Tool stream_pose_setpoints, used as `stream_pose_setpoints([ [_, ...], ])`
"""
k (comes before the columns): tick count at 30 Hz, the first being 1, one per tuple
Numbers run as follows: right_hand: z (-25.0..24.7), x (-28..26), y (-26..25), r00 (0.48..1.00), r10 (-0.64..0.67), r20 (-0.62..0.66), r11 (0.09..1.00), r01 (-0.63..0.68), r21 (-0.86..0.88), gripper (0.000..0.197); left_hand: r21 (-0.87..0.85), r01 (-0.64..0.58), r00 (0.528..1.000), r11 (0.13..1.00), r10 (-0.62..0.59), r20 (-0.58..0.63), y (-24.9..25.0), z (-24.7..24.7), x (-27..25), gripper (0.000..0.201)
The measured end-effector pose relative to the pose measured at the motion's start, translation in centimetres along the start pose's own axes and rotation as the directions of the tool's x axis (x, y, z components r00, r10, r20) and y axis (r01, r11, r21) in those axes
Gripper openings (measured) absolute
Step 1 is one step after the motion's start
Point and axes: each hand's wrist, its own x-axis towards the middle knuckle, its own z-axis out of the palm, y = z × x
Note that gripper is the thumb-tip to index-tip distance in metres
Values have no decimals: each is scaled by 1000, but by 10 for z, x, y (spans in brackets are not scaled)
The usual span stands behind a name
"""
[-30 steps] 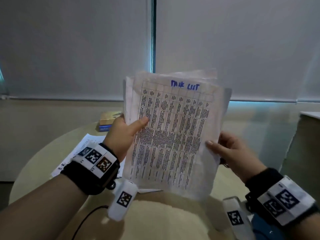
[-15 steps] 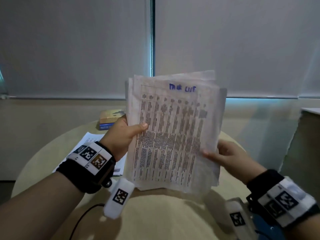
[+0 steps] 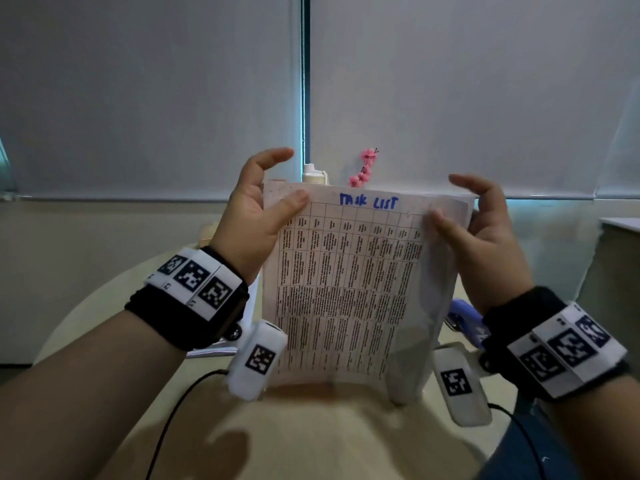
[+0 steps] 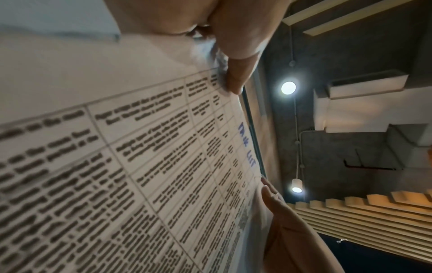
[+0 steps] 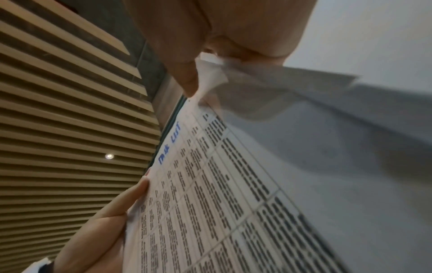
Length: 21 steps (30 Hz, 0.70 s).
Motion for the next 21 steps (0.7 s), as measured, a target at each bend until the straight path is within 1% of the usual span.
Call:
stream_pose_setpoints([
  [2,2,7,-4,997,-71,-26,991,68,-112,32,49,-31,999,998,33,-24,0,0,2,19],
  [3,3,10,-6,995,-92,-33,983,86,-162,30,62,-36,999,997,38,-33,-1,0,2,13],
  [4,3,13,-7,994,-102,-36,978,94,-188,28,77,-39,998,996,42,-40,-1,-1,2,12],
  [6,3,17,-7,994,-105,-37,974,95,-207,27,94,-39,998,995,44,-53,-2,-4,3,16],
  [8,4,17,-6,995,-97,-30,973,89,-212,26,55,-29,998,998,31,-48,-2,-5,3,24],
  [11,4,14,-3,996,-86,10,975,86,-207,22,-2,-22,1000,1000,22,14,-3,-3,2,35],
  [12,4,14,-1,996,-88,17,970,89,-226,23,3,-25,999,1000,25,29,-3,-2,1,33],
  [14,2,16,-1,995,-102,17,953,102,-286,25,13,-43,998,999,43,36,-4,1,1,20],
  [15,1,17,-1,994,-110,17,944,110,-311,24,12,-50,999,999,49,22,-4,1,1,15],
  [16,0,17,-2,993,-115,21,939,115,-324,22,9,-47,999,999,47,-2,-5,2,1,14],
  [17,-1,17,-3,993,-112,27,940,115,-322,22,2,-35,999,999,35,-26,-6,2,2,17],
  [19,0,17,-5,993,-107,42,948,115,-295,26,-18,-6,998,1000,5,-60,-7,2,2,23],
  [21,3,16,-6,993,-111,44,956,118,-269,29,-22,7,997,1000,-8,-83,-8,3,1,25],
])
